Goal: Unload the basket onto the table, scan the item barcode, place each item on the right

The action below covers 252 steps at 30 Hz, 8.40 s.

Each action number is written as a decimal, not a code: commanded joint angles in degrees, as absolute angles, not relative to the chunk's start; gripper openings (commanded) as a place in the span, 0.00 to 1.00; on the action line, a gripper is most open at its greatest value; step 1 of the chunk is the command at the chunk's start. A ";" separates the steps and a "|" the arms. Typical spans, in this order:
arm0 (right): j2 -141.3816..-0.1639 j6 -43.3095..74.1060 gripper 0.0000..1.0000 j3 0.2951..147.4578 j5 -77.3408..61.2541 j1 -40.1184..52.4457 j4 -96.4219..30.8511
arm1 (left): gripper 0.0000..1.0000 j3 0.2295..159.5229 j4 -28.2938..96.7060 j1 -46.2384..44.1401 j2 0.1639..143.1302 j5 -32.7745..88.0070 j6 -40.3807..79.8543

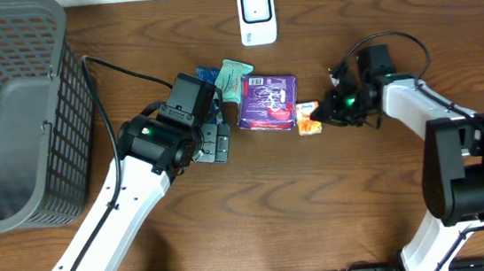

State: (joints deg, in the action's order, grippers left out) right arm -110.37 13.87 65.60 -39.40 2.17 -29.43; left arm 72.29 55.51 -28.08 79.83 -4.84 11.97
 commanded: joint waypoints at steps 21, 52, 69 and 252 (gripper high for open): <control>-109.71 8.78 0.01 67.81 -81.93 -4.75 -29.67 | 0.98 72.25 55.66 -27.94 80.05 -5.15 11.86; -104.33 -0.71 0.01 76.77 -6.55 -19.86 -36.56 | 0.98 72.25 55.66 -27.94 80.05 -5.15 11.86; -111.68 -5.65 0.11 76.77 -22.13 -20.97 -33.21 | 0.98 72.25 55.66 -27.94 80.05 -5.15 11.86; -113.38 14.94 0.76 71.83 -16.21 8.34 -38.37 | 0.98 72.25 55.66 -27.94 80.05 -5.15 11.86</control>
State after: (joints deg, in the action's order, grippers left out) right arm -110.24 15.97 71.59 -15.75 7.86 -37.71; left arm 72.29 55.51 -28.08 79.83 -4.84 11.97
